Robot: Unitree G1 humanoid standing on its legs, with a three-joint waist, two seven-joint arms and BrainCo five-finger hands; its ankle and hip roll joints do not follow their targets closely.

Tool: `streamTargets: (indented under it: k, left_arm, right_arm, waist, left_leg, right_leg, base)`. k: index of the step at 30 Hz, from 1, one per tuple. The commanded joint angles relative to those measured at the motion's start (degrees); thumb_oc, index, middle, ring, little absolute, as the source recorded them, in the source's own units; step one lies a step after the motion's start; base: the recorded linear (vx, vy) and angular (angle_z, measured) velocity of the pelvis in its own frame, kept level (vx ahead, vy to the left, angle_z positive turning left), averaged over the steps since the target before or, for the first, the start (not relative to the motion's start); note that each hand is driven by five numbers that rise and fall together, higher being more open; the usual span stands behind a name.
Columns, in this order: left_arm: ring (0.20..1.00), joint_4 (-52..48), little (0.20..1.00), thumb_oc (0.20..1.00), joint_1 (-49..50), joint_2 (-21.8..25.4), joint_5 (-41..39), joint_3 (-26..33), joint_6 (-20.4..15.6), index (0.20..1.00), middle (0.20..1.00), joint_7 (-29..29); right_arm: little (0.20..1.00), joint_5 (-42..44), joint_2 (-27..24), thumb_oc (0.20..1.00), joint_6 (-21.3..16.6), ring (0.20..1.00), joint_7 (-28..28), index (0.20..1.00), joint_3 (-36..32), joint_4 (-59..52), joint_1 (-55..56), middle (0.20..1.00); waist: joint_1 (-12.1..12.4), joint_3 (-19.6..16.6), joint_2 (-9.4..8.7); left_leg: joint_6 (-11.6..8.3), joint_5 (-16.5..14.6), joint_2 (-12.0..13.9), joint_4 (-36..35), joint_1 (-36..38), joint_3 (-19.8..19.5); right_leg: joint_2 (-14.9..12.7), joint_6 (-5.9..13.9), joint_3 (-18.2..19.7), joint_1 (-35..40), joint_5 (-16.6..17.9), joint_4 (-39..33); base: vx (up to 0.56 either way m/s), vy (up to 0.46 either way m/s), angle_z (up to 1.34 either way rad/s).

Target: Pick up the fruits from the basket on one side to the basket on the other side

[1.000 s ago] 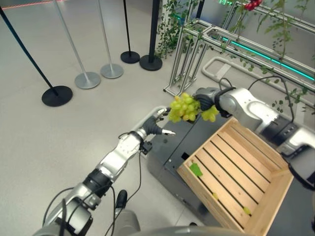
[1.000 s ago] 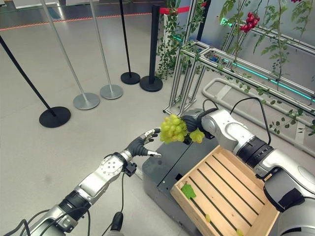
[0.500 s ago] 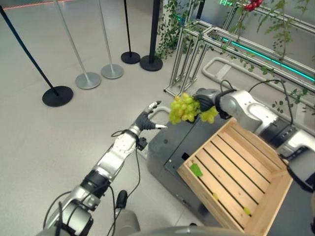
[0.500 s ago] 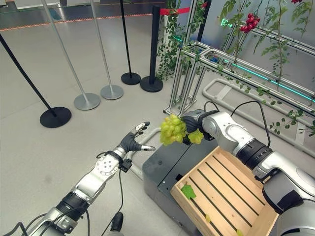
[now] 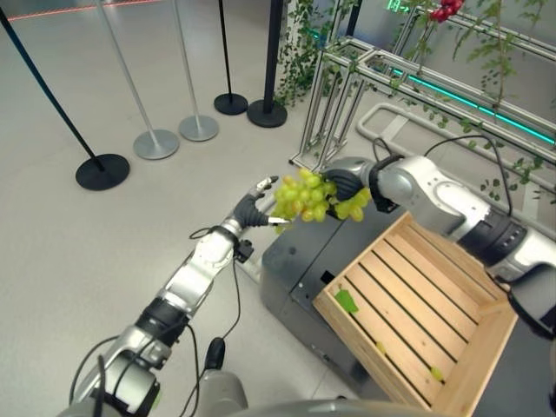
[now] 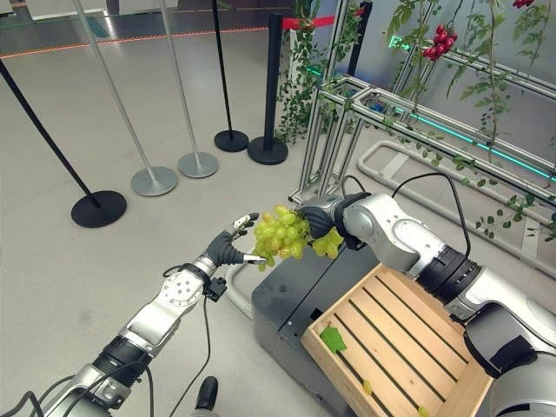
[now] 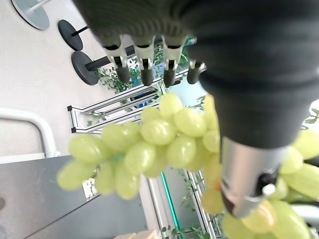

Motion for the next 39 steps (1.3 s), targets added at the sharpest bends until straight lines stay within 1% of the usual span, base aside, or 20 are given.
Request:
streamTargets:
  k: [1, 6, 14, 15, 20, 24, 26, 33, 34, 35, 36, 39]
  left_arm:
    - [1.0, 3.13, 1.0, 1.0, -4.85, -0.35, 0.31, 1.0, -2.72, 1.0, 1.0, 1.31]
    - [1.0, 4.23, 1.0, 1.0, -4.95, -1.98, 1.34, 1.17, -2.99, 1.0, 1.0, 3.42]
    - [1.0, 5.79, 1.0, 1.0, -5.39, -3.66, 1.91, 1.44, -3.82, 1.0, 1.0, 5.92]
    - [1.0, 6.37, 1.0, 1.0, -5.81, -4.14, 1.49, 0.78, -3.82, 1.0, 1.0, 6.12]
    - [1.0, 7.03, 1.0, 1.0, -7.2, -4.27, 0.18, -1.04, -4.05, 1.0, 1.0, 4.88]
    - [1.0, 7.59, 1.0, 1.0, -7.97, -4.47, -0.66, -2.11, -4.44, 1.0, 1.0, 3.94]
    - [1.0, 8.0, 1.0, 1.0, -8.19, -4.62, -1.16, -2.46, -4.69, 1.0, 1.0, 3.9]
    - [1.0, 9.22, 1.0, 1.0, -8.9, -4.5, 1.01, -3.79, -4.28, 1.0, 1.0, 3.64]
    - [0.893, 9.5, 0.893, 0.893, -8.98, -4.61, 1.11, -3.88, -4.13, 0.893, 0.893, 3.63]
    - [0.376, 9.77, 0.376, 0.376, -9.08, -4.79, 0.97, -3.75, -4.15, 0.376, 0.376, 3.8]
    - [0.2, 9.68, 0.2, 0.2, -8.97, -4.99, 0.47, -3.55, -4.16, 0.2, 0.2, 3.79]
    - [0.2, 10.03, 0.2, 0.2, -8.8, -5.49, -1.55, -3.29, -4.07, 0.2, 0.2, 3.52]
  right_arm:
    - [0.2, 1.41, 0.84, 0.2, -0.83, 0.2, -0.72, 0.2, -1.72, -3.19, -4.78, 0.2]
    - [0.2, 3.24, 3.32, 0.2, -0.97, 0.2, 0.14, 0.2, -1.77, -5.74, -3.88, 0.2]
    - [0.2, 5.3, 5.08, 0.2, -1.16, 0.2, 0.11, 0.2, -1.18, -7.62, -3.66, 0.2]
    - [0.2, 5.95, 6.48, 0.2, -0.94, 0.2, 0.09, 0.2, -0.28, -6.89, -4.35, 0.2]
    - [0.2, 7.45, 8.59, 0.2, -1.08, 0.2, 0.12, 0.2, 1.19, -7.05, -5.82, 0.2]
    - [0.2, 8.14, 9.13, 0.2, -1.42, 0.2, 0.26, 0.2, 1.73, -7.46, -6.31, 0.2]
    - [0.2, 8.75, 9.17, 0.2, -1.68, 0.2, 0.2, 0.2, 1.9, -7.93, -6.23, 0.2]
    - [0.2, 8.78, 8.47, 0.2, -2.46, 0.2, 0.37, 0.2, 1.96, -9.65, -5.88, 0.2]
    - [0.2, 8.88, 8.47, 0.2, -2.45, 0.2, 0.54, 0.2, 2.0, -9.94, -5.74, 0.2]
    - [0.2, 8.87, 8.37, 0.2, -2.45, 0.2, 0.7, 0.2, 1.89, -10.19, -5.47, 0.2]
    - [0.2, 8.85, 8.34, 0.2, -2.47, 0.2, 0.75, 0.2, 1.73, -10.49, -5.24, 0.2]
    - [0.2, 8.95, 8.28, 0.2, -2.41, 0.2, 1.23, 0.2, 1.73, -10.78, -4.55, 0.2]
  waist:
    - [0.39, -3.04, -1.51]
    - [0.26, -3.03, -1.6]
    - [0.2, -3.02, -1.9]
    - [0.32, -3.05, -1.95]
    - [0.18, -3.17, -1.92]
    - [-0.01, -3.22, -1.82]
    - [-0.12, -3.23, -1.78]
    - [-0.43, -3.38, -1.55]
    - [-0.5, -3.36, -1.54]
    - [-0.54, -3.39, -1.51]
    - [-0.56, -3.4, -1.47]
    - [-0.63, -3.36, -1.4]
  left_leg:
    - [0.12, -10.93, -1.12, 8.34, -1.83, 0.84]
    - [0.18, -11.03, -1.26, 8.59, -1.93, 0.81]
    - [0.12, -10.88, -1.22, 8.41, -2.01, 0.98]
    - [0.11, -10.84, -1.27, 8.41, -2.02, 0.89]
    - [0.15, -10.88, -1.35, 8.5, -1.99, 0.98]
    - [0.15, -10.84, -1.33, 8.47, -1.91, 1.11]
    - [0.13, -10.8, -1.32, 8.42, -1.87, 1.14]
    - [0.2, -10.9, -1.38, 8.53, -1.86, 1.31]
    - [0.22, -10.92, -1.4, 8.59, -1.87, 1.27]
    - [0.23, -10.93, -1.41, 8.56, -1.86, 1.3]
    - [0.24, -10.93, -1.44, 8.61, -1.84, 1.28]
    - [0.26, -10.92, -1.39, 8.72, -1.84, 1.3]
  right_leg:
    - [1.58, -4.14, 0.02, -2.44, -12.85, 9.32]
    - [1.55, -4.17, 0.11, -2.55, -12.92, 9.5]
    - [1.69, -4.25, 0.07, -2.54, -12.95, 9.35]
    - [1.72, -4.27, 0.08, -2.48, -12.96, 9.33]
    - [1.68, -4.22, 0.17, -2.53, -12.77, 9.38]
    - [1.63, -4.16, 0.27, -2.52, -12.65, 9.28]
    - [1.61, -4.13, 0.29, -2.6, -12.57, 9.26]
    - [1.56, -4.12, 0.48, -2.62, -12.47, 9.21]
    - [1.55, -4.12, 0.53, -2.66, -12.47, 9.25]
    - [1.56, -4.14, 0.52, -2.67, -12.49, 9.25]
    - [1.58, -4.16, 0.57, -2.66, -12.49, 9.29]
    - [1.63, -4.2, 0.61, -2.67, -12.53, 9.36]
  base:
    - [0.0, 0.0, 0.0]
    - [0.0, 0.0, 0.0]
    - [0.0, 0.0, 0.0]
    - [0.0, 0.0, 0.0]
    - [0.0, 0.0, 0.0]
    - [0.0, 0.0, 0.0]
    - [0.0, 0.0, 0.0]
    - [0.0, 0.0, 0.0]
    - [0.0, 0.0, 0.0]
    - [0.0, 0.0, 0.0]
    - [0.0, 0.0, 0.0]
    - [0.0, 0.0, 0.0]
